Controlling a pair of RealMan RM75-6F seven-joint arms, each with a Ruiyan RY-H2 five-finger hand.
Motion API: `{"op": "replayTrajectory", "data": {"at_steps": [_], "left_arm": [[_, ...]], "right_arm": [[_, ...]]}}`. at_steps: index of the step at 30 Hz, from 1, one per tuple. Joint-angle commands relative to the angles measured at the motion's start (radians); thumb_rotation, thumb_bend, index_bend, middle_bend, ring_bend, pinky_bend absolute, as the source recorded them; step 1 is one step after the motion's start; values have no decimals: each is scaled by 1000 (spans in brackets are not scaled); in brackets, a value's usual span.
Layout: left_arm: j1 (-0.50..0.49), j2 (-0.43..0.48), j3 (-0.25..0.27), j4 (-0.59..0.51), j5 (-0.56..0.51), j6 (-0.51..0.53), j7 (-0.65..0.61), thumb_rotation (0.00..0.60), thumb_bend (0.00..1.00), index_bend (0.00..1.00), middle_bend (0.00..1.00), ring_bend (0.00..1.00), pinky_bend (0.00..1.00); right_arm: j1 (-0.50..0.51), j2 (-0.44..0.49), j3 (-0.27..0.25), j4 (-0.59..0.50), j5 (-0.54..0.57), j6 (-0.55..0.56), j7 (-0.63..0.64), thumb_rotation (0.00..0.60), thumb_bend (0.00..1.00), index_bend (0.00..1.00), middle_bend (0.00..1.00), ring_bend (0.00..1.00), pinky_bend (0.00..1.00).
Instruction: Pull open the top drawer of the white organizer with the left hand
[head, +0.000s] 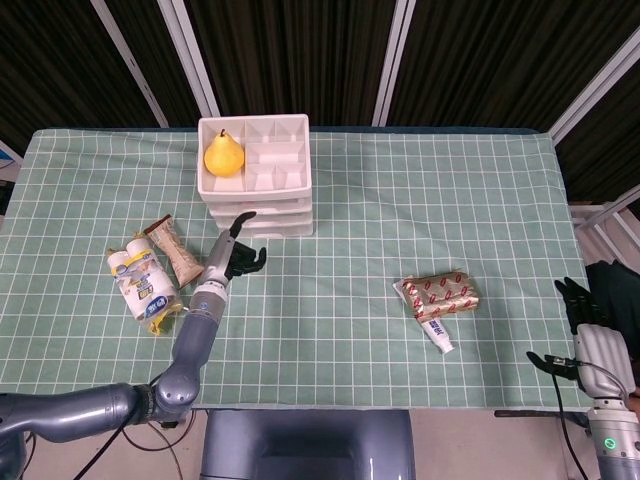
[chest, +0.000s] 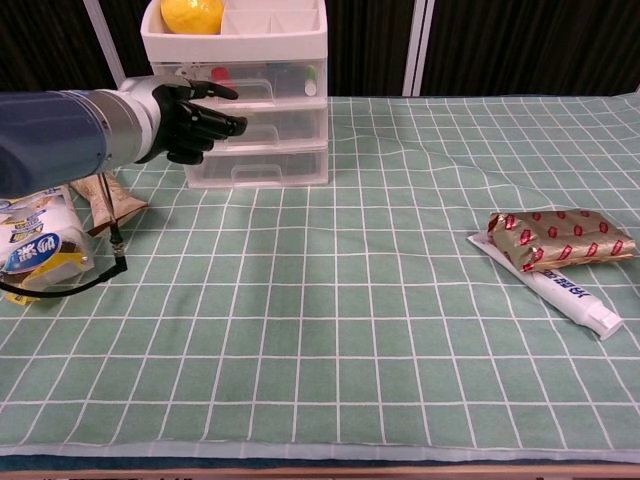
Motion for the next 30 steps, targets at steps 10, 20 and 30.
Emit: {"op": "replayTrajectory", "data": {"at_steps": [10,20,30], "left_arm": [[-20,-78,-27,102,47,-65,-143,600,473,145,1000,1000,1000],[-26,-103,-31,140,88,-72,-192,600,473,149,1000,1000,1000],[-39,-115,-44,174,82,-73,-201,600,473,148,1000,1000,1000]], "right_arm": [[2,3,1,-4,8,-8,6,600,89,0,0,0,229],[2,5,3,-8,14,-13,10,600,88,0,0,0,229],[2,8,5,-12,20,-16,18,600,88,0,0,0,229]]}}
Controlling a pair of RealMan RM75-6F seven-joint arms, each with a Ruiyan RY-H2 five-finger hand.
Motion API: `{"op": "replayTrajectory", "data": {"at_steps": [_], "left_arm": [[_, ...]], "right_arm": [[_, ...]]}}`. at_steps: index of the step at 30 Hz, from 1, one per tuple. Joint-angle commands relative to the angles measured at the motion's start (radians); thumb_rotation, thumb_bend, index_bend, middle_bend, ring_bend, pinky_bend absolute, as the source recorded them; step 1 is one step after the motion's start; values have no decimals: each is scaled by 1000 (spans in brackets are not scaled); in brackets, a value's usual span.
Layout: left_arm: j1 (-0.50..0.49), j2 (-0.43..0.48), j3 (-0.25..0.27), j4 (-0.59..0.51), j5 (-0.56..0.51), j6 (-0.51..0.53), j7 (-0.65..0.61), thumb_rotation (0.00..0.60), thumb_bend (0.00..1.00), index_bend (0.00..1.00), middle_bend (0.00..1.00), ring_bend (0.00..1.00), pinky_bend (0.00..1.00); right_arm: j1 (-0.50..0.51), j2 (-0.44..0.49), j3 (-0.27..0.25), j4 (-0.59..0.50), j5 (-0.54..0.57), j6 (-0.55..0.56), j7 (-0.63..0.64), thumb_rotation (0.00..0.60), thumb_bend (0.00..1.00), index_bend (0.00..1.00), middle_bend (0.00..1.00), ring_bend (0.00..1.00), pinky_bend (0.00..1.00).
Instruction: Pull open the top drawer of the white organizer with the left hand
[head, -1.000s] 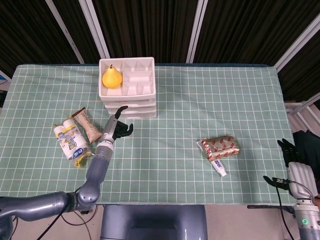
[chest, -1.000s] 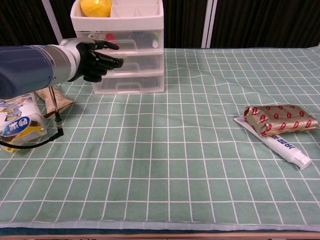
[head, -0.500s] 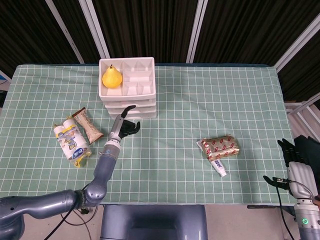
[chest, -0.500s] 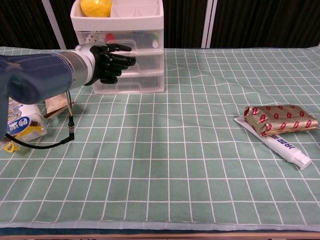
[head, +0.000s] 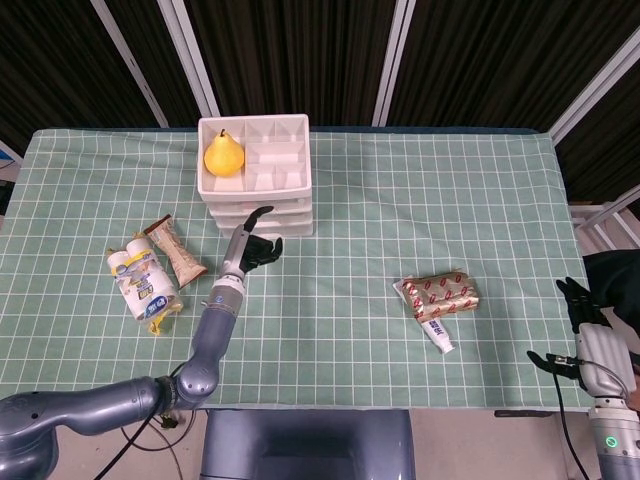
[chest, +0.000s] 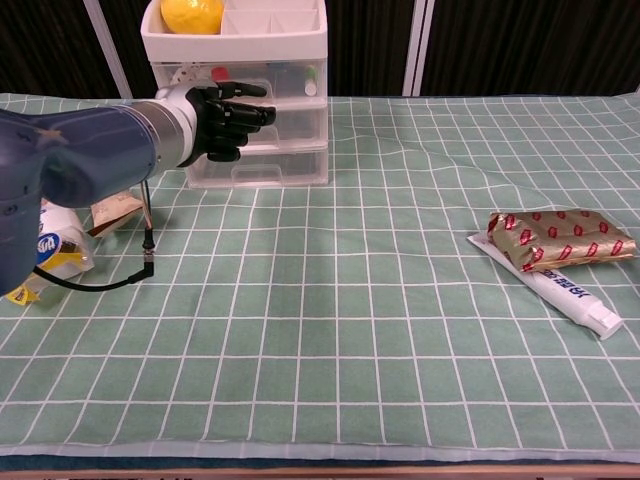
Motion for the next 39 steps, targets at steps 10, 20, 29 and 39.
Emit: {"op": "replayTrajectory", "data": {"at_steps": [10,20,29,39], "left_arm": [[-25,-24,-7,51,-19,-23,-2,600,472,148,1000,1000,1000],[-43,-37,-10,83,-19,-39,-3,600,473,158,1000,1000,1000],[-39,-33,-1,73,-11,-42,-4,600,473,209,1000,1000,1000],[-21,-19,12,33,-4,-36,-7,600,473,229,1000,1000,1000]], "right_arm": [[0,1,1,-1,4,-3,3,600,89,0,0,0,229],[0,2,1,-2,5,-5,5,600,88,0,0,0,229],[0,3,1,-3,8,-6,6,600,88,0,0,0,229],[-1,4,1,-8,8,-5,6,600,89,0,0,0,229]]}}
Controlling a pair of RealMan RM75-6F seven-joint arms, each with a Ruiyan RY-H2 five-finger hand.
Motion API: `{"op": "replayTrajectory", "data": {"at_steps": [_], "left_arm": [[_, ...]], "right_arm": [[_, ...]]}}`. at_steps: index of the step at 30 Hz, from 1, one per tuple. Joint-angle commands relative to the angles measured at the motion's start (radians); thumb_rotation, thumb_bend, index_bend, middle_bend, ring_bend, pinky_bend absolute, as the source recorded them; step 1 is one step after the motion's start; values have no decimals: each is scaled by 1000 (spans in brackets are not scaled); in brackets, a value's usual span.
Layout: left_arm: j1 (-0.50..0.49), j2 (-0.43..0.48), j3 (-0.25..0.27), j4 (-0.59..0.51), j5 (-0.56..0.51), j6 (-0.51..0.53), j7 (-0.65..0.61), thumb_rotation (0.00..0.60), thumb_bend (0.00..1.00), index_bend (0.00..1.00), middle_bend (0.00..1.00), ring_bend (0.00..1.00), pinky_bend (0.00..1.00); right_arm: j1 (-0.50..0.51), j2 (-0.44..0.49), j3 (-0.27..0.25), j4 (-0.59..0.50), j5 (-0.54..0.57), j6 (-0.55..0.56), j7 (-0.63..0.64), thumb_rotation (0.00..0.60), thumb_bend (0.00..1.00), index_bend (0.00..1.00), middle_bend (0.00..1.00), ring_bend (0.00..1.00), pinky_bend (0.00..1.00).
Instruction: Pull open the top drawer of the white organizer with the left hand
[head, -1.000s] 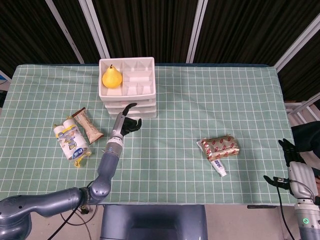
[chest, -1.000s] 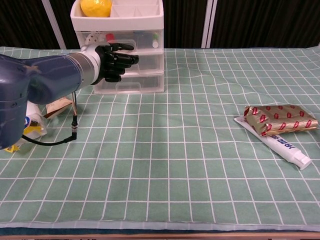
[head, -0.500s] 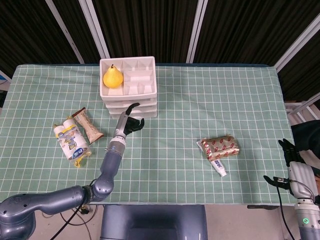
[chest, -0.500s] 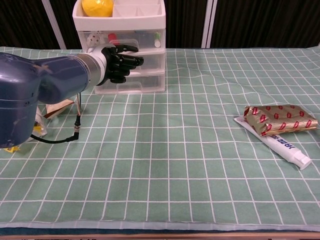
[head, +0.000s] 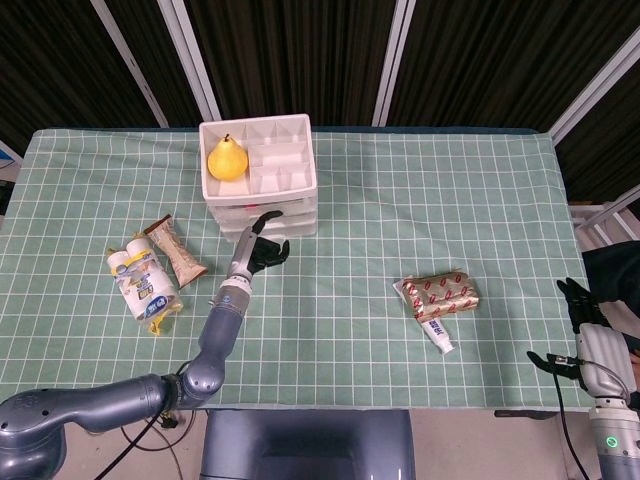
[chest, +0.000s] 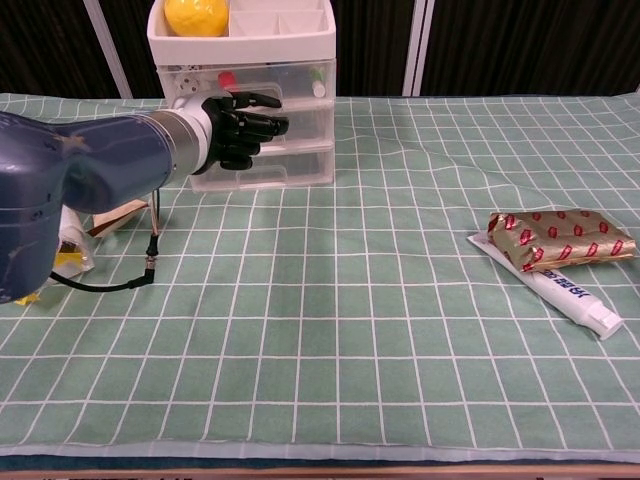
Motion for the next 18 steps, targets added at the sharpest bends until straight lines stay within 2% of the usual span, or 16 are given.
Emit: {"op": "replayTrajectory", "data": {"at_steps": [1,18], "left_arm": [[8,5,5,-15,2,5,-1,600,473,229,1000,1000,1000],[52,32,51,-90,40,26,-5,600,479,235,1000,1000,1000]], "right_arm": [[0,0,0,-1,1,0,1,600,89,0,0,0,229],[-3,3,-1,-6,0,1,2,600,89,0,0,0,229]]}}
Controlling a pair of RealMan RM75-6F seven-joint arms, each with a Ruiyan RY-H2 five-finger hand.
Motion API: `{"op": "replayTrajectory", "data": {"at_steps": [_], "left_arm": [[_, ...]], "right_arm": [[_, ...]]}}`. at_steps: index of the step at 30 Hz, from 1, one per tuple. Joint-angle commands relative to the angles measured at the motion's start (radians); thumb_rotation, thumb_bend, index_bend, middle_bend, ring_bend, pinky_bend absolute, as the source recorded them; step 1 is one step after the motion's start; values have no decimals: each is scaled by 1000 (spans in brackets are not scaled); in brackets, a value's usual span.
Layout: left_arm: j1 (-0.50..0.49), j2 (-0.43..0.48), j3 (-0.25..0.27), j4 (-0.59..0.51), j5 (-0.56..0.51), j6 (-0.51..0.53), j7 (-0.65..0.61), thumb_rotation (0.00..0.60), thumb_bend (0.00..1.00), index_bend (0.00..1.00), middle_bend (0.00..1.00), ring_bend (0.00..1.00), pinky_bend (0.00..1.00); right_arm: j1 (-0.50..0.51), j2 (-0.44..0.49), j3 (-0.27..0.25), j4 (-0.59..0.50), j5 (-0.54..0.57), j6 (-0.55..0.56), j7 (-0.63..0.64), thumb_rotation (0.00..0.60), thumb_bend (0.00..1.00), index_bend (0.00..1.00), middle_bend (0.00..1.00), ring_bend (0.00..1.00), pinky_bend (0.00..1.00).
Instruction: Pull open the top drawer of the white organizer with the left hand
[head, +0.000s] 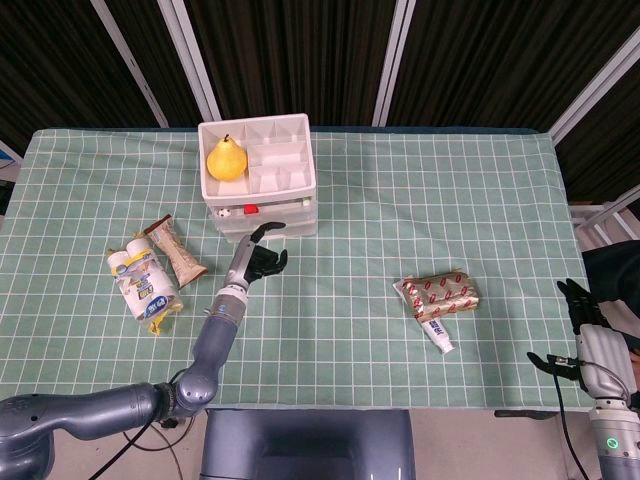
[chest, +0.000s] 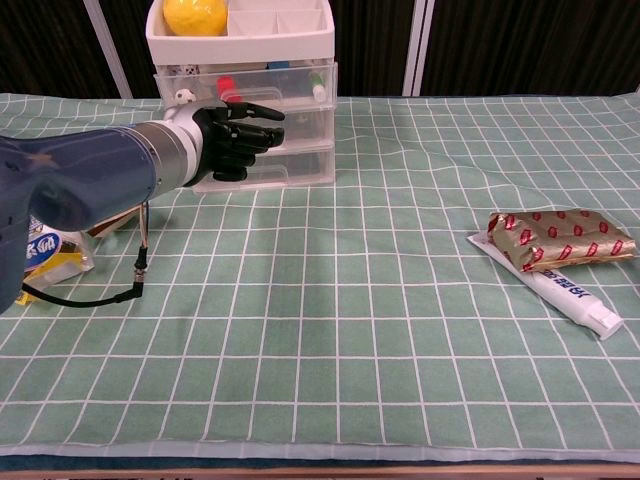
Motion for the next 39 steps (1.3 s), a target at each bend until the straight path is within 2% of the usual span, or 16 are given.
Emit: {"op": "replayTrajectory", "data": {"at_steps": [1,4,8,11,15,21,27,39], "left_arm": [[13,10,15,-25,22,12,3,600,480,238,1000,1000,1000],[30,25,41,-57,63,32,13,600,482,245,1000,1000,1000],[44,48,101,-87,164,98,77,600,482,252,1000,1000,1000],[37,62,141,-89,247,165,168,600,481,252,1000,1000,1000],[8,91,165,-107,286,218,330,600,481,251,1000,1000,1000],[-36,122,140,-139,256,263,508,600,481,251,1000,1000,1000],[-49,139,110,-161,197,285,575,600,481,251,1000,1000,1000],[-65,159,85,-159,54,308,679,600,481,268,1000,1000,1000]], "right_arm": [[0,0,0,0,1,0,1,600,88,0,0,0,229],[0,0,1,0,3,-1,2,600,89,0,0,0,229],[0,1,1,0,3,-2,3,600,89,0,0,0,229],[0,1,0,-1,2,-3,3,600,89,0,0,0,229],[0,2,0,-4,4,-5,3,600,89,0,0,0,229],[0,4,0,-10,11,-10,4,600,90,0,0,0,229],[1,6,0,-12,12,-12,4,600,90,0,0,0,229],[1,7,1,-15,16,-16,6,600,90,0,0,0,229]]}}
